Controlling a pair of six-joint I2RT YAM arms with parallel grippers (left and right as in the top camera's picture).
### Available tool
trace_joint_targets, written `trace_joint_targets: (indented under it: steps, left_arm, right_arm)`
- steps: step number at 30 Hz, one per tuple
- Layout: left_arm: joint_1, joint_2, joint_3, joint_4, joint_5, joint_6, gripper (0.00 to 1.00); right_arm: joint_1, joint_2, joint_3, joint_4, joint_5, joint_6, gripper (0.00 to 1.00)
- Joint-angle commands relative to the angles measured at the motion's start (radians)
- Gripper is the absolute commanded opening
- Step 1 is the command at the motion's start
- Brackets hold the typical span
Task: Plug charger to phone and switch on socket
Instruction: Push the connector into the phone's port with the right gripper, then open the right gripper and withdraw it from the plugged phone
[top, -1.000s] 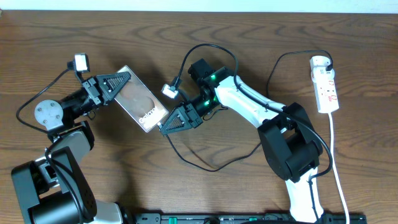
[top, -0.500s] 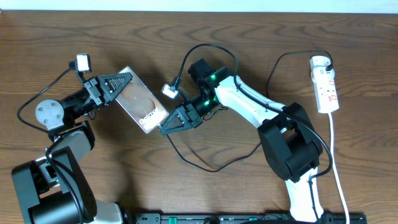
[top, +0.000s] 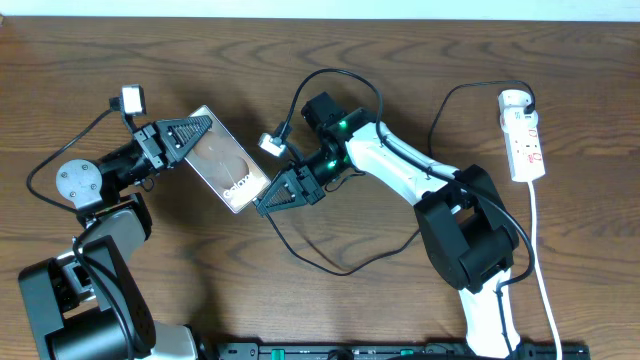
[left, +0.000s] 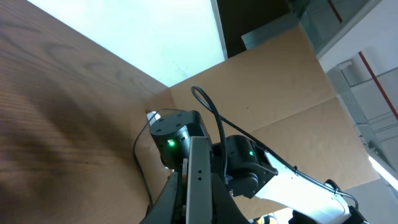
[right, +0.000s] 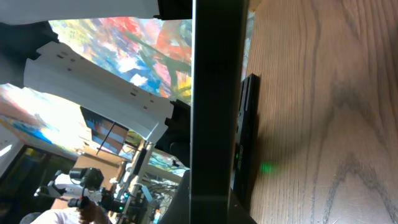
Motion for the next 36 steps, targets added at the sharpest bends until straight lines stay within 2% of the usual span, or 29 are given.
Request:
trace_joint_targets:
  steps: [1, 15, 26, 28, 36]
  left_arm:
    - [-0.018, -0.010, 0.012, 0.010, 0.098, -0.012, 0.07]
    - [-0.038, -0.010, 0.012, 0.010, 0.098, 0.056, 0.07]
    - [-0.038, -0.010, 0.012, 0.010, 0.098, 0.056, 0.07]
    - [-0.038, -0.010, 0.012, 0.010, 0.098, 0.056, 0.07]
    - [-0.034, -0.010, 0.012, 0.010, 0.098, 0.082, 0.07]
  right_arm:
    - [-0.013, 0.007, 0.010, 0.024, -0.047, 0.012, 0.01]
    - [-0.013, 0.007, 0.010, 0.032, -0.047, 0.030, 0.01]
    - [-0.013, 0.007, 0.010, 0.032, -0.047, 0.030, 0.02]
    - [-0.013, 0.007, 0.010, 0.031, -0.047, 0.030, 0.08]
    - [-0.013, 0.007, 0.010, 0.031, -0.047, 0.030, 0.46]
